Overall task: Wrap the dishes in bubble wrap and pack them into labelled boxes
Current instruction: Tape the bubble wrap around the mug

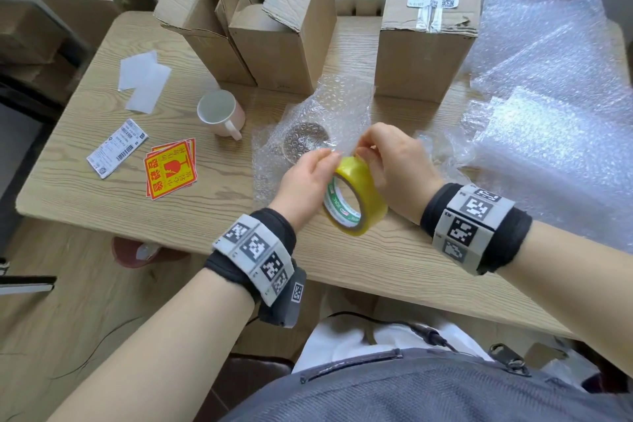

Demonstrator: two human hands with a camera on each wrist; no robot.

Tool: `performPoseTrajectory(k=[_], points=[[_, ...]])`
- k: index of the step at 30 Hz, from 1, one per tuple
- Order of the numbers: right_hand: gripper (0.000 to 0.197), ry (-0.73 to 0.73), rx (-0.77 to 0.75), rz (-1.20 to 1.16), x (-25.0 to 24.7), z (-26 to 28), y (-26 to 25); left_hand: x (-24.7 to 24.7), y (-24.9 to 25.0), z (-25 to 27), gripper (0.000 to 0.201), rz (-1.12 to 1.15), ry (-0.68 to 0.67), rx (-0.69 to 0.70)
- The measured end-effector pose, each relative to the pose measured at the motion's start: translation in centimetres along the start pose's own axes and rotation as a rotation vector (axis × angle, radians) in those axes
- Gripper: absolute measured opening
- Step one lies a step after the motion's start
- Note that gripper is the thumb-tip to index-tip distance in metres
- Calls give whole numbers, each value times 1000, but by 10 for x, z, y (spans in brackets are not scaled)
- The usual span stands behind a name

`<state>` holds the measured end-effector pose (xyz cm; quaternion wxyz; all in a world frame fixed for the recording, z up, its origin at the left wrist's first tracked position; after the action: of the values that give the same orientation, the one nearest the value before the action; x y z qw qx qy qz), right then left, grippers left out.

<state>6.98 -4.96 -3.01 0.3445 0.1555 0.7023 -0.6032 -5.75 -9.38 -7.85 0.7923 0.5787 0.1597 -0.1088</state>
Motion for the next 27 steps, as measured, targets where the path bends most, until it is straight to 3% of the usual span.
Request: performPoseTrajectory(k=[2,5,9,15,18,22,25,27], points=[[8,-22,-4,0,3,1,-3,10,14,3,70,-108,-106,178],[6,-31,66,-39,2,-1,3,14,13,6,81,-104,-177,172],[10,-58,147,-108,3,0,8,8,13,2,64,-151,-171,211],[8,-216,268,-252,12,-4,18,3,20,0,55,-281,-129,271],[20,-286,269,-278,13,-4,18,1,17,-2,65,-294,-126,259],[29,-202,260,-264,8,-7,15,3,18,-1,64,-303,-133,265],[36,-96,202,-332,-3,-7,2,2,9,-6,42,-213,-108,187],[37,-65,157,-397,-9,-7,-8,-1,-1,-9,47,-193,-97,107]])
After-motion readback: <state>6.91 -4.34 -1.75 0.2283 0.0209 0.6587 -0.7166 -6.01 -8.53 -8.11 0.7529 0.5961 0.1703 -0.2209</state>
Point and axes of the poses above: each hand's wrist, its own z-axis away from the middle knuckle, its own x-axis out of the palm, y = z × x, the point moved 8 cm from there along -z, towards the middle knuckle, and after that the axes turned 13 degrees about x, right-handed, at the moved point
